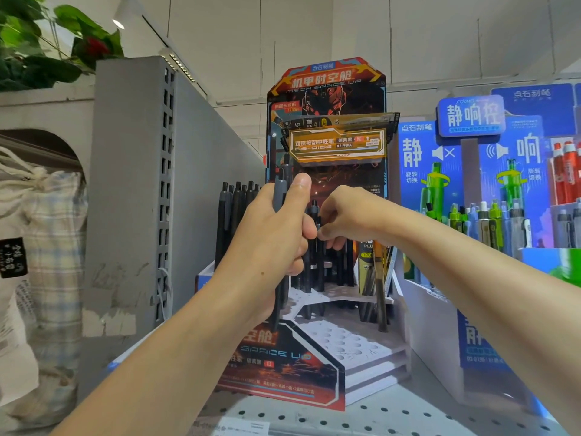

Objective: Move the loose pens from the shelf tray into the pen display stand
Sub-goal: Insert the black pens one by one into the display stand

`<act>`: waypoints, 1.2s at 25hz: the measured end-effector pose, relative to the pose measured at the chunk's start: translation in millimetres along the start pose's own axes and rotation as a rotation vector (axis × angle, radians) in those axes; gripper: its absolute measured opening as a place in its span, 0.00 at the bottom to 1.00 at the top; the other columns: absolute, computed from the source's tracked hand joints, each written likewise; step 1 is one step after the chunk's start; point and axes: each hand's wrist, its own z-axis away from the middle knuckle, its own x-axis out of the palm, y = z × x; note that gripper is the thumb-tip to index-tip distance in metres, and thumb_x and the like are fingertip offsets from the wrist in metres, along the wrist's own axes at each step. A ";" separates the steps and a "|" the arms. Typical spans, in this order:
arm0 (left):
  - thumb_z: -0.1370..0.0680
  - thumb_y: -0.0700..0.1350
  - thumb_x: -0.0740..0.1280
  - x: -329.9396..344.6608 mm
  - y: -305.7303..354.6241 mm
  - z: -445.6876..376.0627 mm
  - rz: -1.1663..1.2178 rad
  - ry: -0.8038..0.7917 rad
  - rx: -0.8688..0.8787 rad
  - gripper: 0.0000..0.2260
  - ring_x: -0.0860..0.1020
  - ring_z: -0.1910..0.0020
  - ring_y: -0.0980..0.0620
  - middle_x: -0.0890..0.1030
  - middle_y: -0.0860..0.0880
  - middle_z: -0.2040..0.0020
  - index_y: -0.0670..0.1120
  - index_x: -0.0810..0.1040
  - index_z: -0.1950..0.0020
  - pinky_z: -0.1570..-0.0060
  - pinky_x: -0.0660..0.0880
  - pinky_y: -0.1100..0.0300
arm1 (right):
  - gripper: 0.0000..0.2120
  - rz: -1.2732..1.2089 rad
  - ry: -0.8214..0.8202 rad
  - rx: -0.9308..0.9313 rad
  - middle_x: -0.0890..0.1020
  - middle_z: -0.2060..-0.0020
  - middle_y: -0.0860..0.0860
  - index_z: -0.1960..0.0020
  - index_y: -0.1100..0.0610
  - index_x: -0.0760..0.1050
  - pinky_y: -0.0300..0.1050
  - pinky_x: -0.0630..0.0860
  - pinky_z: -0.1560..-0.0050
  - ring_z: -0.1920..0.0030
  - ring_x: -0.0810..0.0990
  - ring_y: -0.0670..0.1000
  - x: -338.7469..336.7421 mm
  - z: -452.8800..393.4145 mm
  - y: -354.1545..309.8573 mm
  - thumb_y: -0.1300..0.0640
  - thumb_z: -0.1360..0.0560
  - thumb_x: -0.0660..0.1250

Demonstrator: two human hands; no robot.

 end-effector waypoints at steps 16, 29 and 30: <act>0.18 0.57 0.60 -4.1 -3.0 -2.2 0.006 -0.022 0.004 0.15 0.67 0.78 0.58 0.76 0.50 0.69 0.47 0.76 0.42 0.80 0.64 0.67 | 0.11 0.105 0.232 -0.075 0.81 0.55 0.50 0.48 0.56 0.78 0.44 0.75 0.56 0.54 0.81 0.51 -4.3 3.0 -6.8 0.49 0.23 0.72; 0.18 0.58 0.61 -3.5 -5.9 -3.9 0.042 -0.038 -0.023 0.14 0.67 0.78 0.59 0.76 0.51 0.70 0.49 0.74 0.40 0.80 0.64 0.67 | 0.07 -0.012 0.100 -0.221 0.85 0.51 0.51 0.45 0.57 0.84 0.48 0.80 0.44 0.49 0.83 0.51 2.1 4.8 -9.2 0.56 0.22 0.71; 0.18 0.58 0.61 -2.9 -5.3 -4.1 0.046 -0.046 -0.028 0.16 0.67 0.78 0.59 0.76 0.51 0.70 0.49 0.73 0.38 0.80 0.64 0.67 | 0.08 -0.128 0.098 -0.241 0.86 0.52 0.51 0.45 0.57 0.83 0.47 0.80 0.47 0.51 0.83 0.50 -1.0 8.0 -10.4 0.55 0.21 0.71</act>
